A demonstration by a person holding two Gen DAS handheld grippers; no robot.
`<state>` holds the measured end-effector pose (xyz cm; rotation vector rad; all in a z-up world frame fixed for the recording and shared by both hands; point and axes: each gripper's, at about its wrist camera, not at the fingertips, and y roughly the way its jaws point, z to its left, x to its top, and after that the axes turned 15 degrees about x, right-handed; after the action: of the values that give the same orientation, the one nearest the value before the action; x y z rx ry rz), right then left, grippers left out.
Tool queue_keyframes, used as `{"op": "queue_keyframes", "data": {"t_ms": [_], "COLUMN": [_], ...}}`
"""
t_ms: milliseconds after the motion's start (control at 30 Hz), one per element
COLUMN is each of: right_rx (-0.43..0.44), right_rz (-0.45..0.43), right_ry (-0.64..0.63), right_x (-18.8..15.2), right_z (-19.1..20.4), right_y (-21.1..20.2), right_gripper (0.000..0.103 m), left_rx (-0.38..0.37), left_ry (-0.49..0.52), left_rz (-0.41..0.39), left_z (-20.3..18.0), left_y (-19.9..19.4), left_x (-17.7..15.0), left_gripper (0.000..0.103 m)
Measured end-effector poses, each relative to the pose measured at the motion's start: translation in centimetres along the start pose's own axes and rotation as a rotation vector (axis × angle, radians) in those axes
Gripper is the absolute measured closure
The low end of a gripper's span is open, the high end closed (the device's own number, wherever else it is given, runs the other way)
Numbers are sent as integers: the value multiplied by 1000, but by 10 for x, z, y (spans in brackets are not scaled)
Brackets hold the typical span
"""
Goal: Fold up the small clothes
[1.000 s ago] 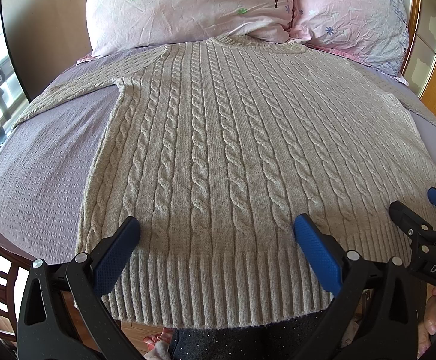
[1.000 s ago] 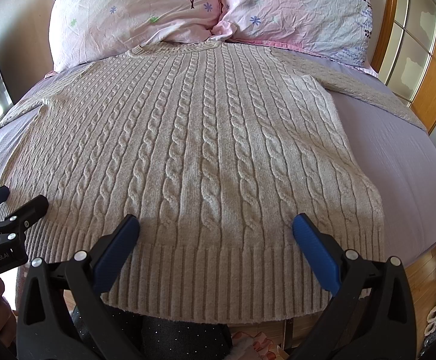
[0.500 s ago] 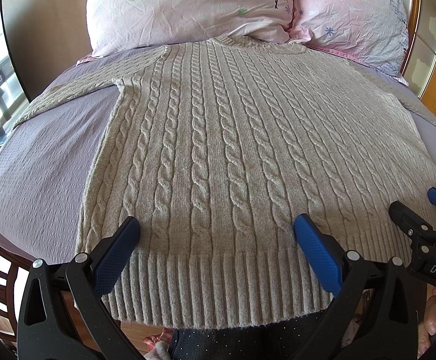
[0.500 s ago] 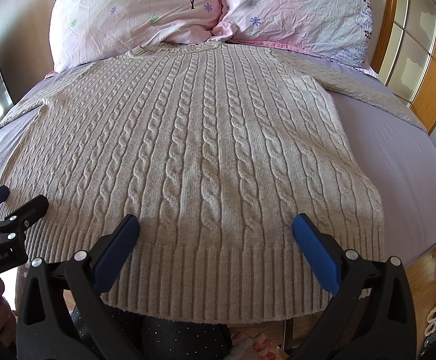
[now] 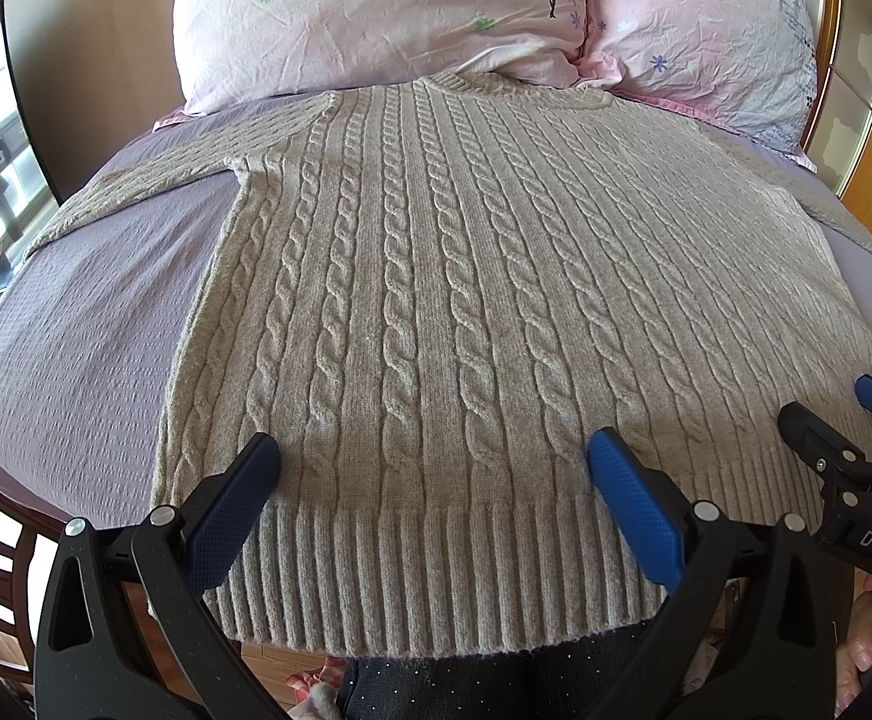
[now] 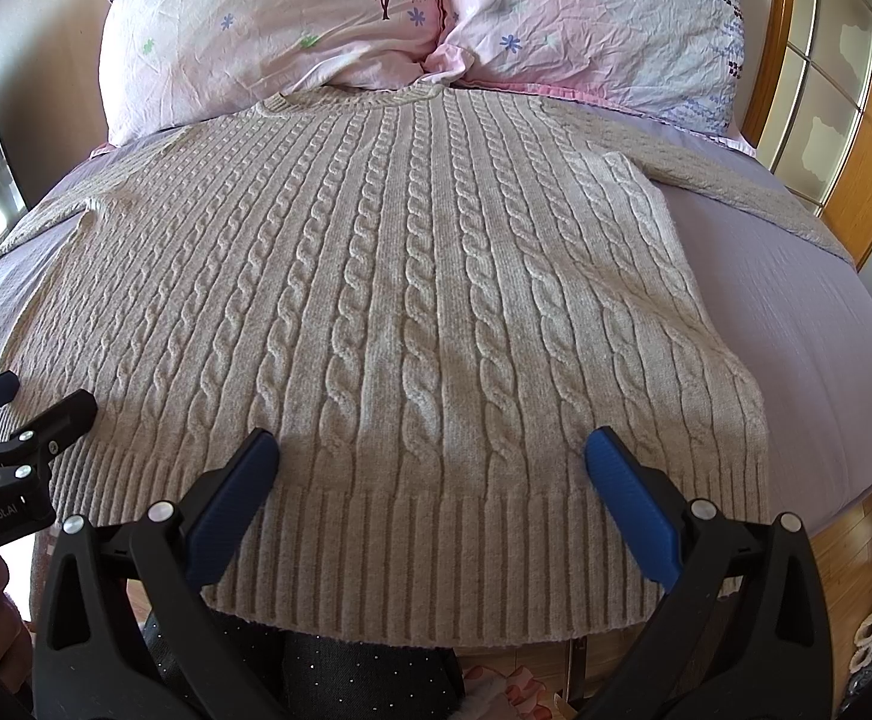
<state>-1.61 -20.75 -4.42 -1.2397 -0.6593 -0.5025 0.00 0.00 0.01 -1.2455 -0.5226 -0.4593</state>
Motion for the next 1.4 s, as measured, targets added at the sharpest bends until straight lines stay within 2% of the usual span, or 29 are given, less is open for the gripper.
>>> {"op": "queue_keyframes", "data": {"t_ms": [833, 1100, 1167, 1200, 1267, 1400], "right_rx": [0, 13, 54, 93, 105, 103], "right_rz": [-7, -66, -92, -83, -84, -236], "right_ry": [0, -35, -89, -110, -68, 162], "right_x": [0, -2, -2, 3, 19, 69], "right_z": [-2, 5, 3, -3, -22, -114], "right_y": [0, -9, -9, -10, -21, -62], "right_gripper": [2, 2, 2, 2, 2, 2], "left_rx": [0, 4, 7, 9, 13, -21], "left_ry": [0, -8, -17, -20, -13, 4], "left_rz": [-2, -20, -40, -49, -47, -65], "left_z": [0, 0, 1, 2, 0, 0], "left_y": [0, -1, -1, -4, -5, -4], "left_x": [0, -1, -3, -5, -8, 1], "left_gripper": [1, 1, 1, 1, 1, 1]}}
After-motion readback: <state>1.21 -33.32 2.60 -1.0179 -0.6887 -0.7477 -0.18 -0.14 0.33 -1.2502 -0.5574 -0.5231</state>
